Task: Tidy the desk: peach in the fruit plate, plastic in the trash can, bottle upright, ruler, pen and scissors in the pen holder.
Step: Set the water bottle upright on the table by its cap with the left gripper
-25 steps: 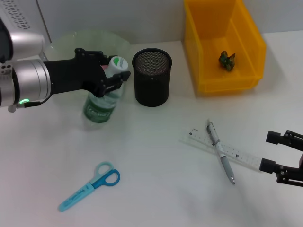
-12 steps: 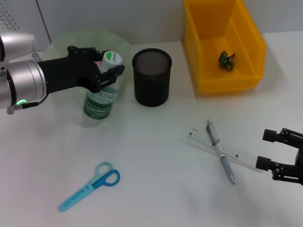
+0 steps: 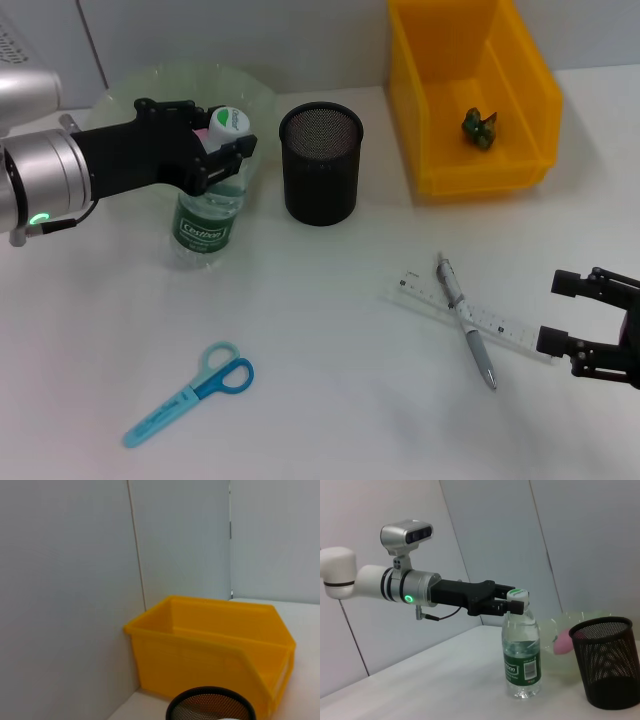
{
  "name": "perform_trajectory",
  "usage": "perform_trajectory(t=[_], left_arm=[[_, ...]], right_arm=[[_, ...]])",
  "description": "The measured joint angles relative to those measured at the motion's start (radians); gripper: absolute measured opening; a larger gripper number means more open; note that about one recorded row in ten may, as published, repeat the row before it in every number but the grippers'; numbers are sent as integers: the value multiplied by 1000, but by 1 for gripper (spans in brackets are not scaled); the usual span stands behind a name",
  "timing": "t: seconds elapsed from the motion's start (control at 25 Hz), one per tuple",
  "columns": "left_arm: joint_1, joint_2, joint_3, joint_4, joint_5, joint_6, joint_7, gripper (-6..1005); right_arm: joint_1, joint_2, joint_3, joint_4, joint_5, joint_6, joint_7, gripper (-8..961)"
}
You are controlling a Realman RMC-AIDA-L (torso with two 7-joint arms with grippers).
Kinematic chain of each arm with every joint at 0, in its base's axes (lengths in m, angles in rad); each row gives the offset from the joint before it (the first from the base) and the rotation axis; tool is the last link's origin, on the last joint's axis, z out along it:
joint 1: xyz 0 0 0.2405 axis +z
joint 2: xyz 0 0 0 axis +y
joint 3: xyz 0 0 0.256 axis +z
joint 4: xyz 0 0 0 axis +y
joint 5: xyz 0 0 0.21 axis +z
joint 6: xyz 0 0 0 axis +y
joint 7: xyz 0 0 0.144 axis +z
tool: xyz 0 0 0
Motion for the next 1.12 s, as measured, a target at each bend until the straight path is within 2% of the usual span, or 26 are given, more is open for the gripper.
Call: perform_trajectory(t=[0.4, 0.8, 0.84, 1.12], left_arm=[[30, 1, 2, 2, -79, 39, 41, 491], [43, -1, 0, -10, -93, 46, 49, 498], [44, -1, 6, -55, -147, 49, 100, 499], [44, 0, 7, -93, -200, 60, 151, 503]], right_arm=[[0, 0, 0, 7, 0, 0, 0, 801], [0, 0, -1, 10, 0, 0, 0, 799], [-1, 0, -1, 10, -1, 0, 0, 799], [1, 0, -3, 10, -3, 0, 0, 797]])
